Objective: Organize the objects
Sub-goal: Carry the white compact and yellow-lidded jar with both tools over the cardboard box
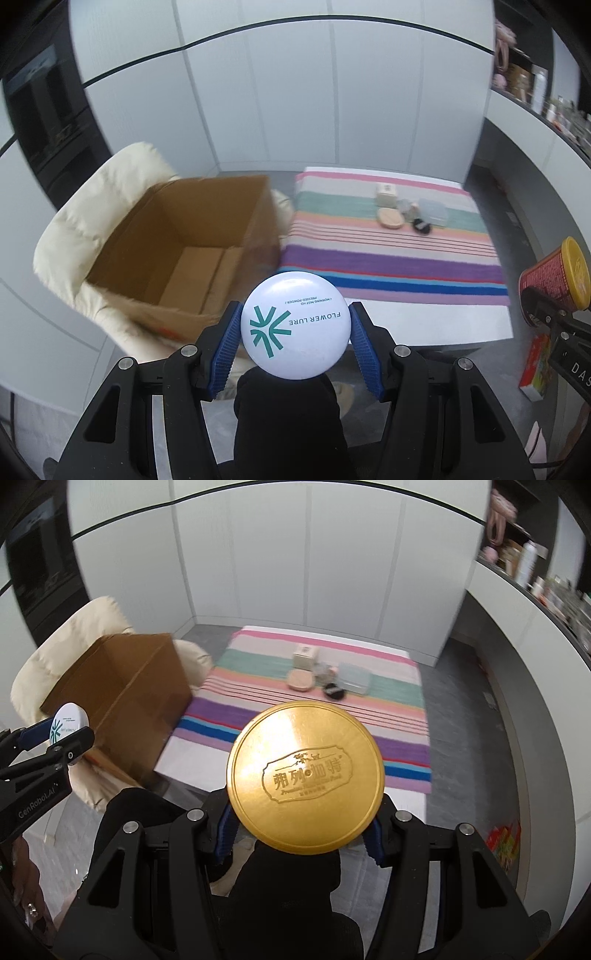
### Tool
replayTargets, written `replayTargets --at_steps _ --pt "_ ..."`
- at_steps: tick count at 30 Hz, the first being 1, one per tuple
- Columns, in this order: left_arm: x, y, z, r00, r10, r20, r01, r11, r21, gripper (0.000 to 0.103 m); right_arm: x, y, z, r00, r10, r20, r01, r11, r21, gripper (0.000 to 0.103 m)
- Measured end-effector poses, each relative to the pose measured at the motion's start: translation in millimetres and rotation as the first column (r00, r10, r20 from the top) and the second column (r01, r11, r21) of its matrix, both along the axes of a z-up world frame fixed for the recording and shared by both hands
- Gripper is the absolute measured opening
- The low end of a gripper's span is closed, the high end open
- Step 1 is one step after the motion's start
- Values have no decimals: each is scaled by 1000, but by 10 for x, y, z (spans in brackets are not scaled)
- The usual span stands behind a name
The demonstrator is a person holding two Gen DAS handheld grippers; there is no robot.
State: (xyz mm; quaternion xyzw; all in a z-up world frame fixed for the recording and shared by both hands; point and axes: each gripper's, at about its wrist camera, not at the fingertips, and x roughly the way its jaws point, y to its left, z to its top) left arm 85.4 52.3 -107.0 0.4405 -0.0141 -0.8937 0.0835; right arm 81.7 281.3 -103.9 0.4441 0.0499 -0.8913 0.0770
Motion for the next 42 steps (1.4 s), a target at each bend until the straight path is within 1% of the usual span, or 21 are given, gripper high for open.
replayTargets --at_steps 4,9,14,17,21,24,31,36,42 --pt "106 -381 -28 996 89 1 -89 996 5 59 -61 -400 -18 996 94 2 -94 996 4 57" --pt "286 -870 -83 980 197 5 -197 980 3 59 -80 -882 -91 982 188 17 -188 982 16 57" --pt "449 -1257 -133 961 276 15 -276 961 10 59 -25 -1408 -124 952 304 13 -305 952 27 57" --pt "509 -1411 -142 951 307 14 -308 951 15 59 42 -1654 -131 933 360 6 -360 932 38 57" --pt "539 -1534 -132 945 326 6 -326 945 4 59 86 -1827 -139 915 403 1 -403 914 56 58" --pt "533 -1642 -128 936 353 -3 -353 936 6 59 98 -1930 -170 907 422 5 -421 904 68 57" --pt "390 -1811 -173 932 363 9 -363 931 35 59 -43 -2033 -240 903 429 15 -429 900 81 57" --pt "192 -1883 -178 937 349 6 -349 936 43 59 -232 -2141 -287 905 425 25 -426 901 83 57" --pt "-226 -2034 -135 946 323 6 -323 945 58 59 -531 -2382 -364 903 428 36 -430 899 78 57"
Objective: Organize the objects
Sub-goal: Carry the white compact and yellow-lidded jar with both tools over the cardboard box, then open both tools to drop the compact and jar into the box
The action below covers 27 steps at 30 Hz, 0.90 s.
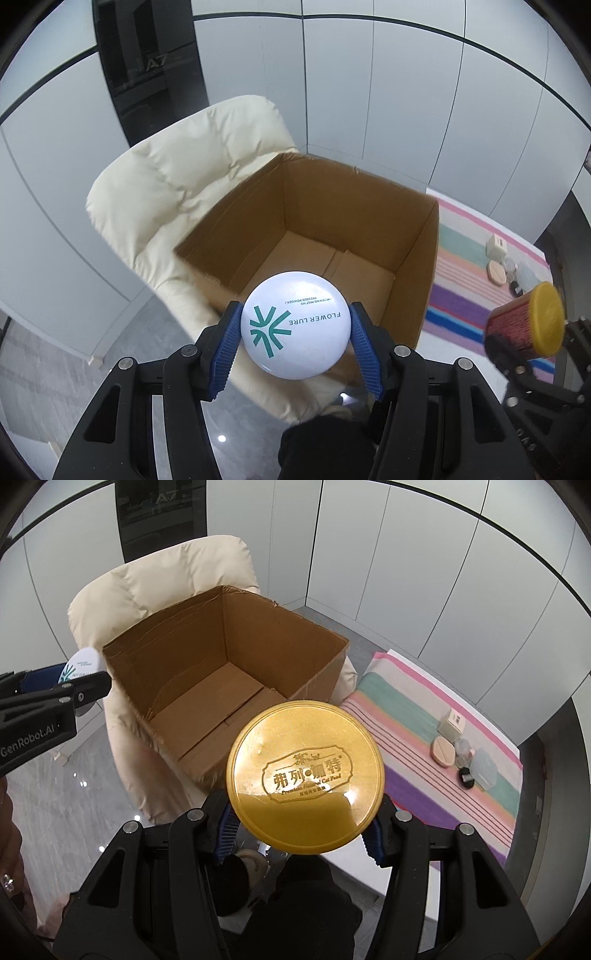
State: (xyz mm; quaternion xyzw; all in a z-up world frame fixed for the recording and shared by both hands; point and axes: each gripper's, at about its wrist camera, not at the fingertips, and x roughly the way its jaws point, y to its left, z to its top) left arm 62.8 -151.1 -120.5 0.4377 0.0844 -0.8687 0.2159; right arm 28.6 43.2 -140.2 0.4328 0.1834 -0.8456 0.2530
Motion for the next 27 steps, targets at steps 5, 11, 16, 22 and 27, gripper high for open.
replayTargets --at_steps 5,11,16,22,27 --pt "-261 -203 -27 1000 9 -7 -9 1000 -7 59 -297 -278 -76 1000 10 -5 -10 1000 9 57" --pt "-608 -434 -226 999 28 24 -27 1000 -9 59 -652 -635 -243 1000 26 12 -26 1000 7 57" --pt "-856 -601 -463 998 38 58 -38 999 -3 59 -861 -937 -391 998 50 24 -51 999 9 57" --pt "-1118 -736 -762 994 38 106 -39 999 9 59 -1080 -1239 -636 995 84 46 -85 996 23 57" --pt "-1271 -790 -883 993 9 114 -15 998 53 59 -1193 -1393 -804 992 111 69 -112 994 19 58"
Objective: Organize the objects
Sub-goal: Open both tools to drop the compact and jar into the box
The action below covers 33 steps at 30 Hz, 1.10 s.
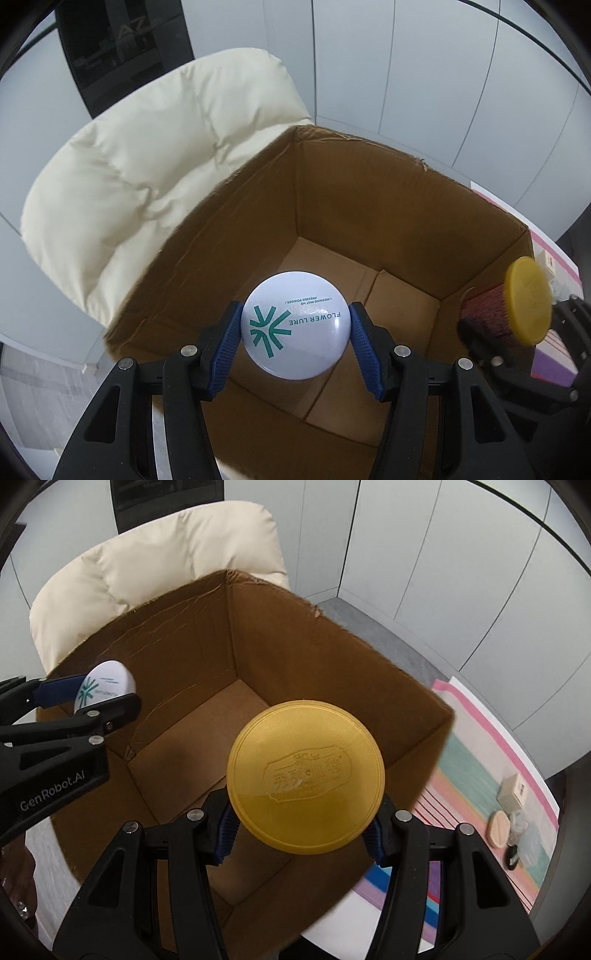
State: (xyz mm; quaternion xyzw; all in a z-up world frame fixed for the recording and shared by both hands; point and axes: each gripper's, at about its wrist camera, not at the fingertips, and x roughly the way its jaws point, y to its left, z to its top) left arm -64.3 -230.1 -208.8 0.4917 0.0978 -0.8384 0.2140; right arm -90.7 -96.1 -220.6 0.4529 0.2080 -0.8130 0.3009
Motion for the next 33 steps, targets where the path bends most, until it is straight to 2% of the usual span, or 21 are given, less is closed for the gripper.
replayTargets --at_steps 1,2,4,5,7,12,15,17,19,21,22,26,33 --pt "-24 -12 -7 1000 -11 -6 11 1000 21 60 -4 -7 -5 1000 12 4 -12 1000 -21 60" --pt "-37 -27 -7 1000 -16 -13 17 999 46 66 -14 -8 -5 1000 24 8 -23 999 -45 75" --pt "-41 -47 10 999 -26 -32 29 995 91 77 -15 11 8 1000 30 4 -29 997 -76 95" --pt "-41 -54 20 999 -36 -42 40 993 110 82 -10 27 17 999 32 -3 -32 996 -82 96" --pt "-41 -47 36 997 -59 -44 64 991 116 83 9 44 39 999 45 -23 -47 995 -84 96" --pt "-30 4 51 996 -92 7 92 996 -15 83 31 50 43 999 39 -35 -40 998 -55 96" --pt "-5 106 -25 982 -171 84 174 984 -34 83 66 65 73 998 39 -40 -41 998 -42 96" --pt "-8 192 -37 969 -202 143 216 972 -88 83 99 99 126 998 35 -57 -38 999 -39 96" --pt "33 181 61 985 -148 94 157 983 -98 83 127 145 177 998 27 -62 -30 998 -48 96" --pt "48 174 165 989 -146 39 147 989 -23 83 131 179 223 998 14 -63 -17 999 -47 96" --pt "55 190 200 988 -150 30 150 989 -12 83 130 194 241 998 10 -67 -13 999 -45 96" --pt "119 336 324 987 -159 30 161 980 -113 84 165 273 314 997 -10 -73 7 999 -31 96" --pt "249 418 462 988 -153 21 154 981 -121 84 320 410 382 998 3 -64 -3 1000 -7 96"
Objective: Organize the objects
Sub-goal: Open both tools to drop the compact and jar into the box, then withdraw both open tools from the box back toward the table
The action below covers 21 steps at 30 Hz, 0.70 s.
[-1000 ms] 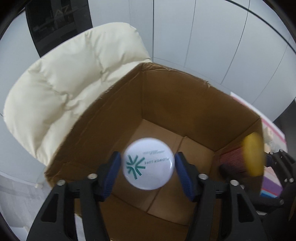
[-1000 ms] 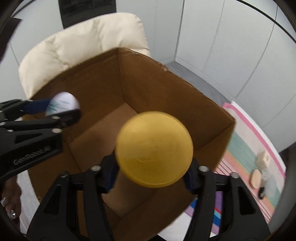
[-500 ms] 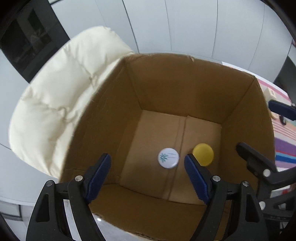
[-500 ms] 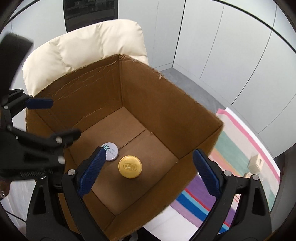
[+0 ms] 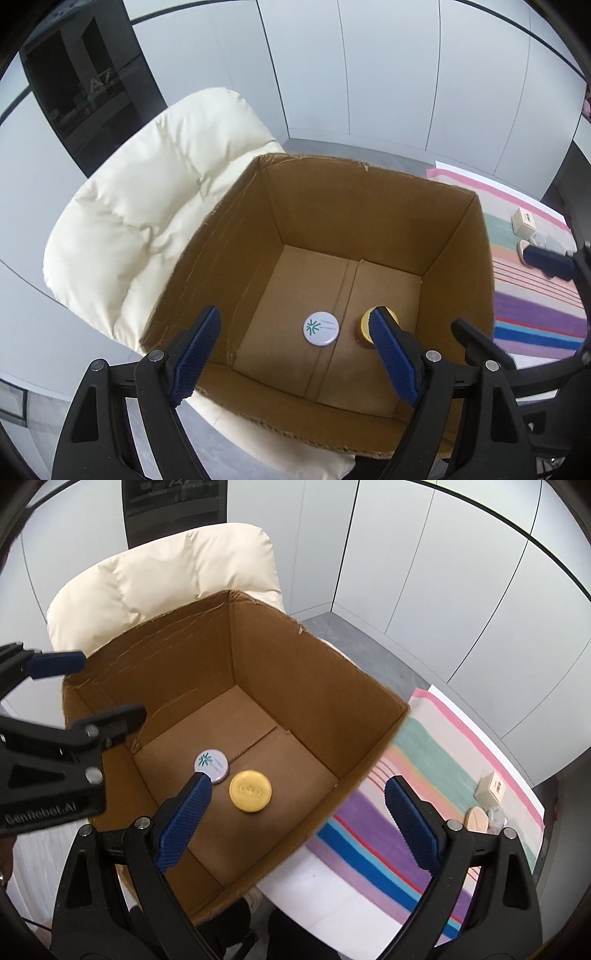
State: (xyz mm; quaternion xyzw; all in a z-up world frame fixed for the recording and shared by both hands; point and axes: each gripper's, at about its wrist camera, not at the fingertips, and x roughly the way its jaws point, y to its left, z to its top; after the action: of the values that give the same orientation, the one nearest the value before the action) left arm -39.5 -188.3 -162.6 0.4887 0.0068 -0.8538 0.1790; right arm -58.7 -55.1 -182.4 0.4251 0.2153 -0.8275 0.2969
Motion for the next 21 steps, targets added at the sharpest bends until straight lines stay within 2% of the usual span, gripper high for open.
replayTargets --at_steps 12,18,21 --pt "137 417 508 998 -14 -67 12 999 -37 85 275 409 93 999 -12 47 14 1000 -26 96" --pt "320 742 611 996 -40 -74 36 998 -55 85 333 687 243 997 -60 52 63 996 -58 96" --pt "470 801 595 998 -23 -63 20 999 -49 85 351 807 289 995 -78 57 82 994 -72 96"
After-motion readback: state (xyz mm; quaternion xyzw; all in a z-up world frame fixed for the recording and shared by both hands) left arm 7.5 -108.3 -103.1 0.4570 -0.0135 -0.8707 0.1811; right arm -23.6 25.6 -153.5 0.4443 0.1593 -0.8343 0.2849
